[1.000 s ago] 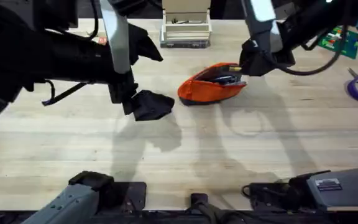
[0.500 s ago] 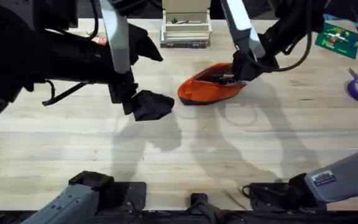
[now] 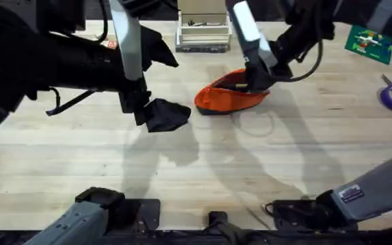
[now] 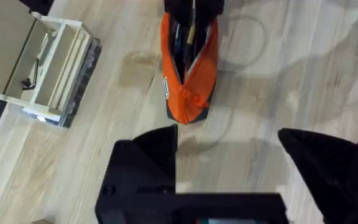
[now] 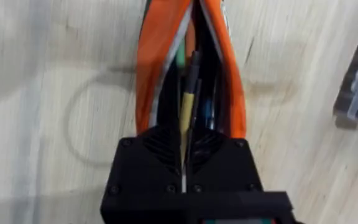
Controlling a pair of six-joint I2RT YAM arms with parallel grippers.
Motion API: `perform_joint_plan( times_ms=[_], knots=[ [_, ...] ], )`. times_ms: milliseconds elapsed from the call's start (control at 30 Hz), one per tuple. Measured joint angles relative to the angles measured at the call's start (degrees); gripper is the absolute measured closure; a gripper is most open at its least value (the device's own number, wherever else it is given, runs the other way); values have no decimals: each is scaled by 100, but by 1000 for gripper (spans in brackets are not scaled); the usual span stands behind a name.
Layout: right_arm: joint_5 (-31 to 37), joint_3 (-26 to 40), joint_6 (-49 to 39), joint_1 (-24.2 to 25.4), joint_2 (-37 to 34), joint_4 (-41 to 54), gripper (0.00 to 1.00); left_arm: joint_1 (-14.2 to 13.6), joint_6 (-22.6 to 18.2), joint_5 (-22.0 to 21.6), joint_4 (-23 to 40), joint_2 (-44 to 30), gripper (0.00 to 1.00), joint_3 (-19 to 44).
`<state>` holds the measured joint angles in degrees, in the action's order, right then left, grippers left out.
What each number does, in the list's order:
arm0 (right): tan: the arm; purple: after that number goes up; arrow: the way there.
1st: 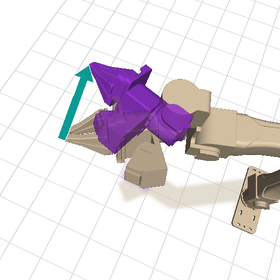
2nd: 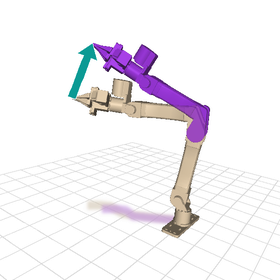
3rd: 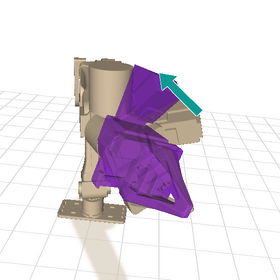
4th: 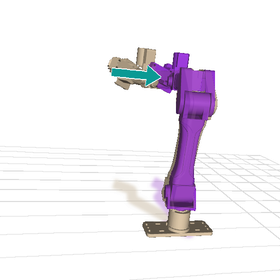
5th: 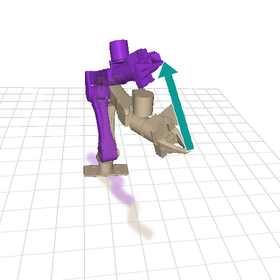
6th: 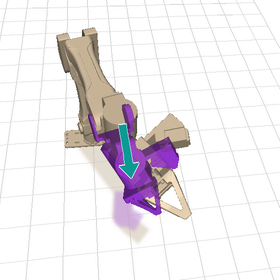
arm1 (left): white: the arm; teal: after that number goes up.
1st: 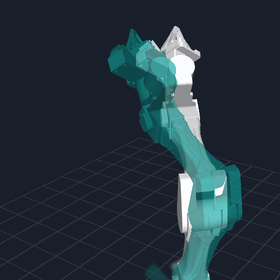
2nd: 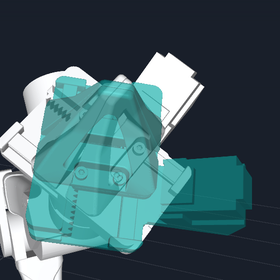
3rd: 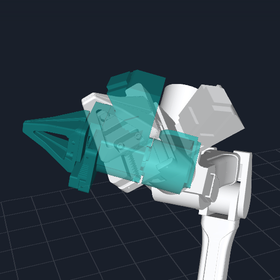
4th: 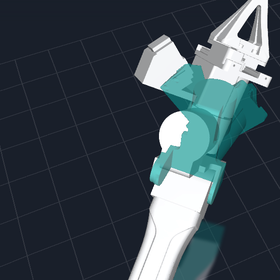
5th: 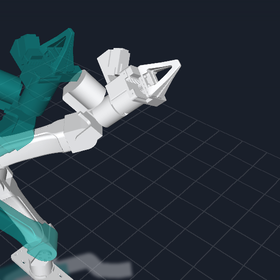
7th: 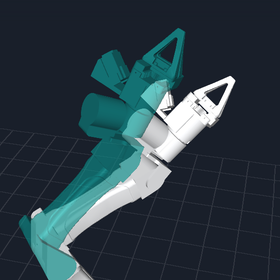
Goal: Unzip the bag, pick up the pens from the table one at a time and place them inside, then zip the bag closed.
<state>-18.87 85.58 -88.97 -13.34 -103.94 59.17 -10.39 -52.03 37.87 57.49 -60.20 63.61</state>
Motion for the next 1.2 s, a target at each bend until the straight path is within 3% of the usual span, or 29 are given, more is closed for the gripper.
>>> perform_joint_plan(
  times_ms=[233,300,367,500,533,1033,1200],
  knots=[
    [2,-2,0,-331,-333,-154,970,0,0,0,0,0,8,0],
    [2,-2,9,-388,-343,-167,917,0,0,0,0,0,8,0],
    [2,0,-2,-414,-343,-179,700,0,0,0,0,-2,8,0],
    [3,0,2,-416,-343,-172,116,0,0,0,0,-2,8,0],
    [8,-1,-8,-412,-343,-174,36,0,0,0,0,0,8,0],
    [295,0,17,-416,-315,-135,4,0,0,0,0,0,8,0],
    [404,-2,17,-416,325,88,4,0,0,0,0,0,8,0]
  ],
)
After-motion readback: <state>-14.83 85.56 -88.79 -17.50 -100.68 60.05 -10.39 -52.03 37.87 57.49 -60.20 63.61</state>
